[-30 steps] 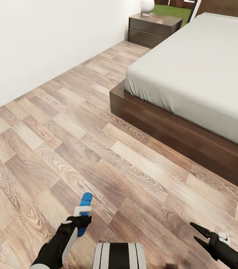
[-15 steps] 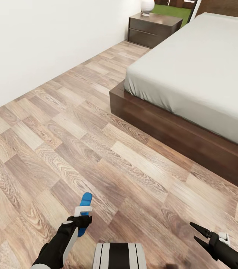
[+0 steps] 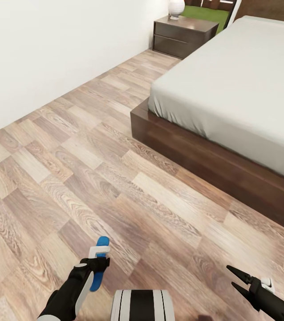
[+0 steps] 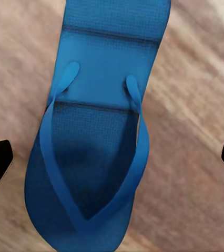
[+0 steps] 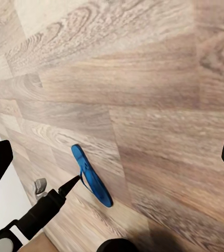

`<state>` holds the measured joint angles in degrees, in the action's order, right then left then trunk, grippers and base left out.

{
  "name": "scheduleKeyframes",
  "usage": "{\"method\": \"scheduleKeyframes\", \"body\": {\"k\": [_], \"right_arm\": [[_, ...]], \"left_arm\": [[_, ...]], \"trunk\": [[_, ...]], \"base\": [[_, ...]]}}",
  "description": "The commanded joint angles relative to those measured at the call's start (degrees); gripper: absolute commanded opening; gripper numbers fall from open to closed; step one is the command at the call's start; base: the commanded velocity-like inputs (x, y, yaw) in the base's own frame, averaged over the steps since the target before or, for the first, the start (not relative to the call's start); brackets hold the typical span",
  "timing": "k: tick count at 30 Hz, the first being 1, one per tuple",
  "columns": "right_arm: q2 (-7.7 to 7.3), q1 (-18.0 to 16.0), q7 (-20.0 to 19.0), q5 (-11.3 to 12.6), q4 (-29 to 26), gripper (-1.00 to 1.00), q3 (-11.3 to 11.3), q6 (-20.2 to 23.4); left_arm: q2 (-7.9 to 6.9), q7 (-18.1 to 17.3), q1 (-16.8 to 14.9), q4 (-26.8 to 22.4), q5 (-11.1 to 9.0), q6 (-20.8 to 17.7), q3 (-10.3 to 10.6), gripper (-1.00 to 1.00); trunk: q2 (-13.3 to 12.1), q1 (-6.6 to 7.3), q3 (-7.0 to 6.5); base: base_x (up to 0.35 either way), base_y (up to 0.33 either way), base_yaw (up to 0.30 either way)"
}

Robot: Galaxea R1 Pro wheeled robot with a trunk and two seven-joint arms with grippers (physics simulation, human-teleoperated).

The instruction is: In the bedroom, move the book from the bed onto either nightstand, and place the two sandals side by side next to the bed.

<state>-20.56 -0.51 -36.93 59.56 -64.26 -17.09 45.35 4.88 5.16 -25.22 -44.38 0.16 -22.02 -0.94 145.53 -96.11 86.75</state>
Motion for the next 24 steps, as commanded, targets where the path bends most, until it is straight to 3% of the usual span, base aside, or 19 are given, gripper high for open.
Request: {"method": "scheduleKeyframes", "body": {"k": [1, 24], "right_arm": [[0.0, 0.0, -0.1, 0.1, 0.0, 1.0, -0.1, 0.4], [0.01, 0.0, -0.1, 0.1, 0.0, 1.0, -0.1, 0.4]], "left_arm": [[0.02, 0.1, 0.0, -0.1, 0.0, -0.3, -0.1, 1.0], [-0.04, 0.1, 0.0, -0.1, 0.0, -0.3, -0.1, 1.0]], "trunk": [[0.0, 0.0, 0.03], [0.0, 0.0, 0.03]], "base": [[0.064, 0.0, 0.0], [0.024, 0.0, 0.0]]}}
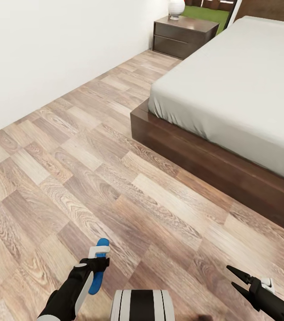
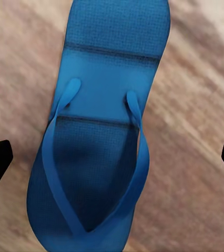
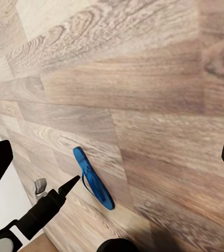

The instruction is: In the bedroom, move the book from the bed onto either nightstand, and place the two sandals side by side next to the bed.

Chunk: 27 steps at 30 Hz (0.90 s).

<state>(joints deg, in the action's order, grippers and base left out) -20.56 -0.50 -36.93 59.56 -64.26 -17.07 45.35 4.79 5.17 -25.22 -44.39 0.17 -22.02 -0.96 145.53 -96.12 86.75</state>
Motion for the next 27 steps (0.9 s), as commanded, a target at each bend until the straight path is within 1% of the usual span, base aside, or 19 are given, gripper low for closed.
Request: {"method": "scheduleKeyframes", "body": {"k": [1, 7, 19, 27], "right_arm": [[0.0, 0.0, -0.1, 0.1, 0.0, 1.0, -0.1, 0.4], [0.0, 0.0, -0.1, 0.1, 0.0, 1.0, -0.1, 0.4], [0.01, 0.0, -0.1, 0.1, 0.0, 1.0, -0.1, 0.4], [0.0, 0.0, -0.1, 0.1, 0.0, 1.0, -0.1, 0.4]], "left_arm": [[0.04, 0.1, 0.0, -0.1, 0.0, -0.3, -0.1, 1.0], [0.04, 0.1, 0.0, -0.1, 0.0, -0.3, -0.1, 1.0], [0.04, 0.1, 0.0, -0.1, 0.0, -0.3, -0.1, 1.0], [0.04, 0.1, 0.0, -0.1, 0.0, -0.3, -0.1, 1.0]], "trunk": [[0.0, 0.01, 0.03], [0.0, 0.01, 0.03], [0.2, -0.3, 2.69], [0.2, -0.3, 2.69]], "base": [[0.005, 0.0, 0.0], [0.002, 0.0, 0.0], [0.0, 0.0, 0.0], [0.0, 0.0, 0.0]]}}
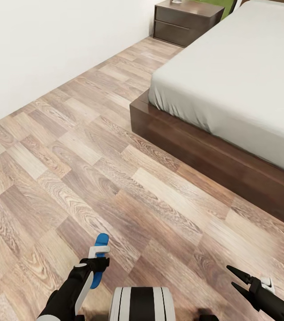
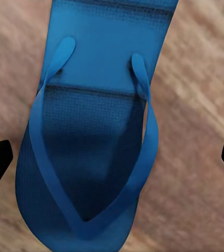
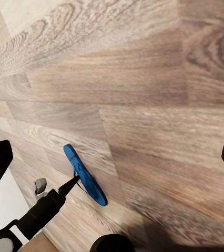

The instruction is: In the bedroom, move the book from the bed onto either nightstand, and place the two sandals side by side next to the bed.

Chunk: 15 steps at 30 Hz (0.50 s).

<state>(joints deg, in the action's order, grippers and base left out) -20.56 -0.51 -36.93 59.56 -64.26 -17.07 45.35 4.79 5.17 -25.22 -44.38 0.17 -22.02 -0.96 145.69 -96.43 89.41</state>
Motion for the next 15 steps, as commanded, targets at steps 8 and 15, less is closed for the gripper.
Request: {"method": "scheduleKeyframes", "body": {"k": [8, 15], "right_arm": [[0.01, 0.0, -0.1, 0.1, 0.0, 1.0, -0.1, 0.4], [0.04, -0.1, -0.1, 0.1, 0.0, 1.0, -0.1, 0.4]], "left_arm": [[0.04, 0.1, 0.0, -0.1, 0.0, -0.3, -0.1, 1.0], [0.04, 0.2, 0.0, -0.1, 0.0, -0.3, -0.2, 1.0]], "trunk": [[0.0, 0.01, 0.03], [0.1, -0.15, 1.36]], "base": [[0.0, 0.0, 0.0], [0.0, 0.0, 0.0]]}}
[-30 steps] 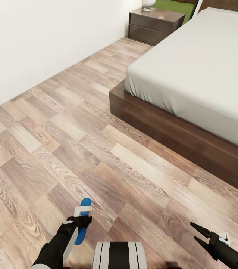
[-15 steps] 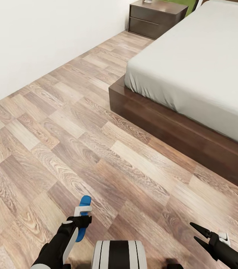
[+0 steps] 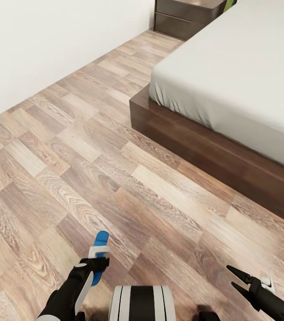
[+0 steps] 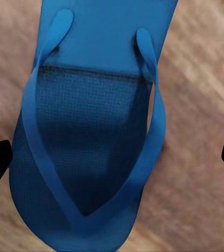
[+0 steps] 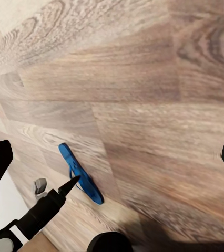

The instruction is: In the bedroom, move the book from the bed onto either nightstand, and place the two sandals side by side next to the bed.

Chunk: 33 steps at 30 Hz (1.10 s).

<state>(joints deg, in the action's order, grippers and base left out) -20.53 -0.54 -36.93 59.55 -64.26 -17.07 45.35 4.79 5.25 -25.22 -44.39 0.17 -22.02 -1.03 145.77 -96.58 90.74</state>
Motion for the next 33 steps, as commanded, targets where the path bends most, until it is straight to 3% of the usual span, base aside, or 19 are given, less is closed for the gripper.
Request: {"method": "scheduleKeyframes", "body": {"k": [1, 15, 21, 33], "right_arm": [[0.01, 0.0, -0.1, 0.1, 0.0, 1.0, -0.1, 0.4], [0.0, 0.0, -0.1, 0.1, 0.0, 1.0, -0.1, 0.4], [-0.03, 0.0, -0.1, 0.1, 0.0, 1.0, -0.1, 0.4], [0.0, 0.0, -0.1, 0.1, 0.0, 1.0, -0.1, 0.4]], "left_arm": [[0.04, 0.1, 0.0, -0.1, 0.0, -0.3, -0.1, 1.0], [-0.01, 0.1, 0.0, -0.2, 0.0, -0.3, -0.1, 1.0], [-0.03, 0.1, 0.0, -0.1, 0.0, -0.3, -0.1, 1.0], [-0.04, 0.1, 0.0, -0.2, 0.0, -0.3, -0.2, 1.0]], "trunk": [[0.0, -0.01, 0.26], [0.0, -0.01, 0.26], [0.1, -0.17, 1.59], [0.1, -0.17, 1.59]], "base": [[0.0, 0.0, 0.0], [0.0, 0.0, 0.0], [0.0, 0.0, 0.0], [0.0, 0.0, 0.0]]}}
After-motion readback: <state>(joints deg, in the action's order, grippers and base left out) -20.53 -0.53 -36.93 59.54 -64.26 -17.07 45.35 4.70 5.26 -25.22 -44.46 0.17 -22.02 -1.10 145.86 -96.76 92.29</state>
